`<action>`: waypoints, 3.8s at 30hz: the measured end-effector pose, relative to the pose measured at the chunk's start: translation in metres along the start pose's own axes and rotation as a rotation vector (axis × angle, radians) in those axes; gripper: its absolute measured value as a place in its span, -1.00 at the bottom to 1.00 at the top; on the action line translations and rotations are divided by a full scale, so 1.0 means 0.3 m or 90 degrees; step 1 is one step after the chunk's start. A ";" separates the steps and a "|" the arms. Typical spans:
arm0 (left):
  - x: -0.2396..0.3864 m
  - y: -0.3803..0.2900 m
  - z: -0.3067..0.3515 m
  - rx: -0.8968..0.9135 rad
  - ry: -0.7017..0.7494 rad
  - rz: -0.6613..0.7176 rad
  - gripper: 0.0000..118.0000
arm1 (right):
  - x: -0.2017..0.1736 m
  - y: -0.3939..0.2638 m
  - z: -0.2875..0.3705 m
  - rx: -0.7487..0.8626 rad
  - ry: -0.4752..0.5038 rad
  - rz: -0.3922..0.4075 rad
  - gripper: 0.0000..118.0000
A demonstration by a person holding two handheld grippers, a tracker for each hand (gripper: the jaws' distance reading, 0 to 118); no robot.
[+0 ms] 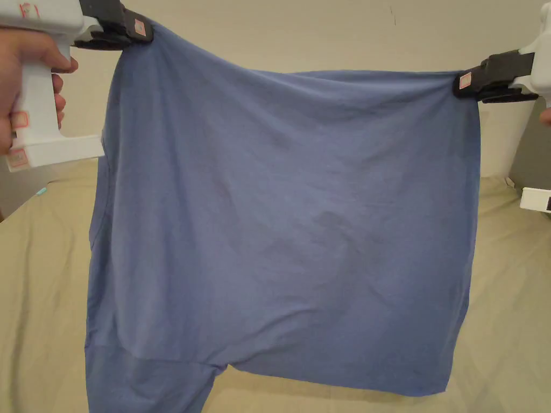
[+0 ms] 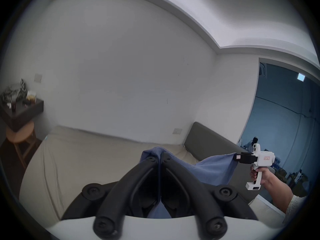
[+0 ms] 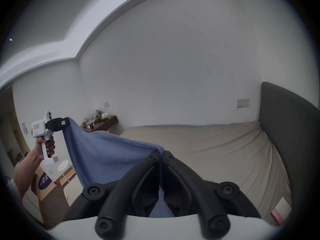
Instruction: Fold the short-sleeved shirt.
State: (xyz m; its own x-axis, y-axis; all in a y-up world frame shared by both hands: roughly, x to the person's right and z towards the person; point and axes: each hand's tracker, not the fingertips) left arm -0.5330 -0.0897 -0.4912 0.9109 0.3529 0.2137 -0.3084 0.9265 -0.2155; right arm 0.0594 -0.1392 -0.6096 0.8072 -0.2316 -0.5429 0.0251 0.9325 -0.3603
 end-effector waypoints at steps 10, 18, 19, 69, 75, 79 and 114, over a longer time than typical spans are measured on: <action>-0.059 0.136 -0.204 0.067 -0.016 -0.012 -0.99 | 0.085 0.178 -0.186 0.063 -0.020 0.014 -0.97; -0.165 -0.092 -0.299 0.075 -0.052 0.021 -0.99 | 0.173 0.058 -0.293 0.060 -0.035 0.018 -0.97; -0.177 -0.126 -0.308 0.071 -0.050 0.025 -0.99 | 0.188 0.033 -0.299 0.058 -0.034 0.013 -0.97; -0.024 -1.668 0.938 -0.162 -0.054 0.238 -0.99 | 0.039 -1.533 0.626 -0.272 0.019 -0.119 -0.97; -0.037 -1.800 0.946 -0.224 -0.027 0.246 -0.99 | 0.032 -1.651 0.616 -0.334 0.005 -0.097 -0.97; -0.076 -1.875 0.934 -0.267 -0.002 0.248 -0.99 | 0.030 -1.710 0.601 -0.362 -0.005 -0.095 -0.97; -0.233 -1.594 0.832 -0.207 0.114 0.177 -0.92 | 0.230 -1.411 0.346 -0.238 -0.010 -0.061 -1.00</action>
State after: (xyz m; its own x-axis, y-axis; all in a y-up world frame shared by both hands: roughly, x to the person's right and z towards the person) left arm -0.5177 -0.5248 -0.1653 0.8477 0.5275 -0.0560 -0.4714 0.7007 -0.5356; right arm 0.1656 -0.5210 -0.4159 0.8210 -0.3057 -0.4822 -0.1128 0.7410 -0.6619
